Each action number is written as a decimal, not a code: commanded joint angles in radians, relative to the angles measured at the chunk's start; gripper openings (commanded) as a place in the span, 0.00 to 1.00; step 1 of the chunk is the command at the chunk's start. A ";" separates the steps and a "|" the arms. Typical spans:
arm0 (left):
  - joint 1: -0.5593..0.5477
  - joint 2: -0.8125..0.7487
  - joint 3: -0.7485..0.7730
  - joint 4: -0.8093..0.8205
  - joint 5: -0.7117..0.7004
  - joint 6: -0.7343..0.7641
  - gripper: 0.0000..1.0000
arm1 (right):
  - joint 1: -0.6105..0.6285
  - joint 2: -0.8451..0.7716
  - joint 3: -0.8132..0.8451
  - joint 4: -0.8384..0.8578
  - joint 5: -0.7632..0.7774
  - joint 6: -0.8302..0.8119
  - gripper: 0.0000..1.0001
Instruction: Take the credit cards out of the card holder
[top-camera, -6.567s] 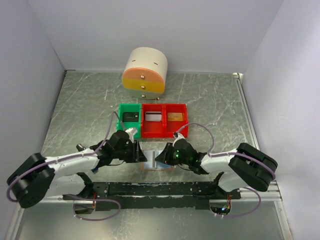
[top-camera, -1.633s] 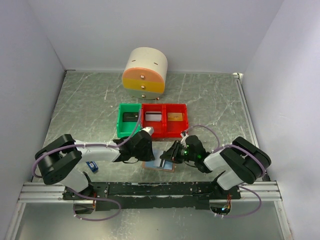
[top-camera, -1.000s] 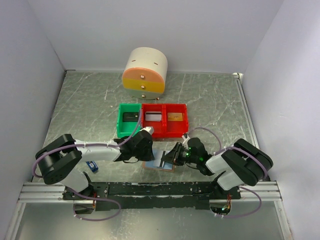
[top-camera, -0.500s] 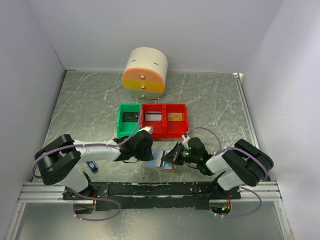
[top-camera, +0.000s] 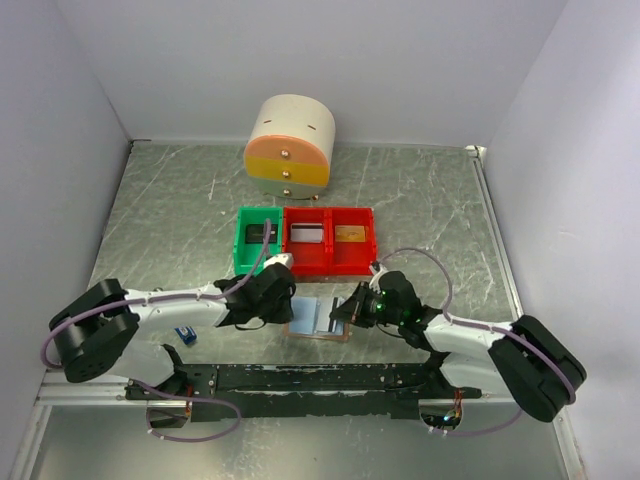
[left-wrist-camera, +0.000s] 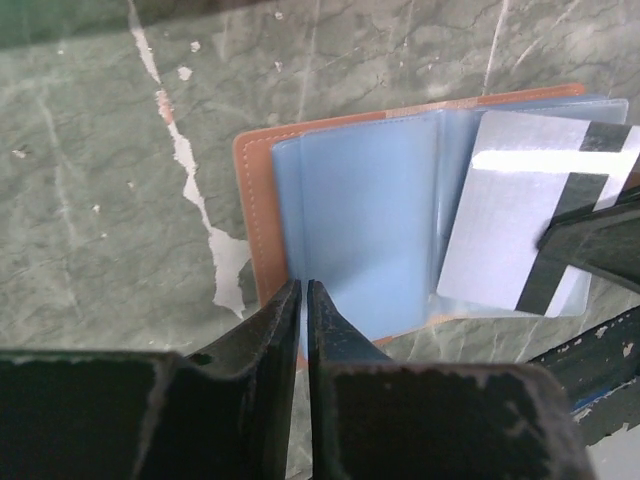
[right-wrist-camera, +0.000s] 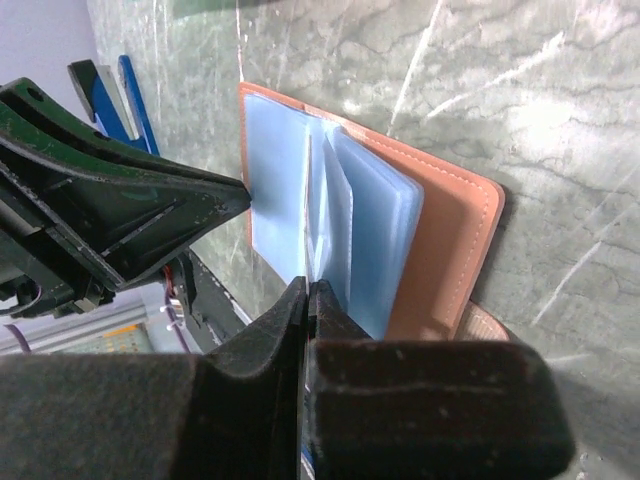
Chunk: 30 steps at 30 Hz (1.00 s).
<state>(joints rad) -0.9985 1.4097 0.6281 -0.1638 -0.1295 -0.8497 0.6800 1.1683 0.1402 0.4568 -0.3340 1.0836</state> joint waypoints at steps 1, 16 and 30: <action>0.000 -0.076 -0.034 -0.025 -0.051 -0.022 0.21 | -0.006 -0.074 0.057 -0.172 0.045 -0.085 0.00; 0.000 -0.301 -0.095 -0.047 -0.082 -0.039 0.57 | -0.002 -0.273 0.074 -0.149 -0.016 -0.117 0.00; 0.107 -0.448 -0.113 -0.207 -0.084 -0.051 1.00 | 0.084 -0.329 0.324 -0.313 0.183 -0.419 0.00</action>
<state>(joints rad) -0.9501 0.9779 0.5240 -0.3130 -0.2241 -0.9024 0.7166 0.8459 0.3496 0.2176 -0.2760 0.8211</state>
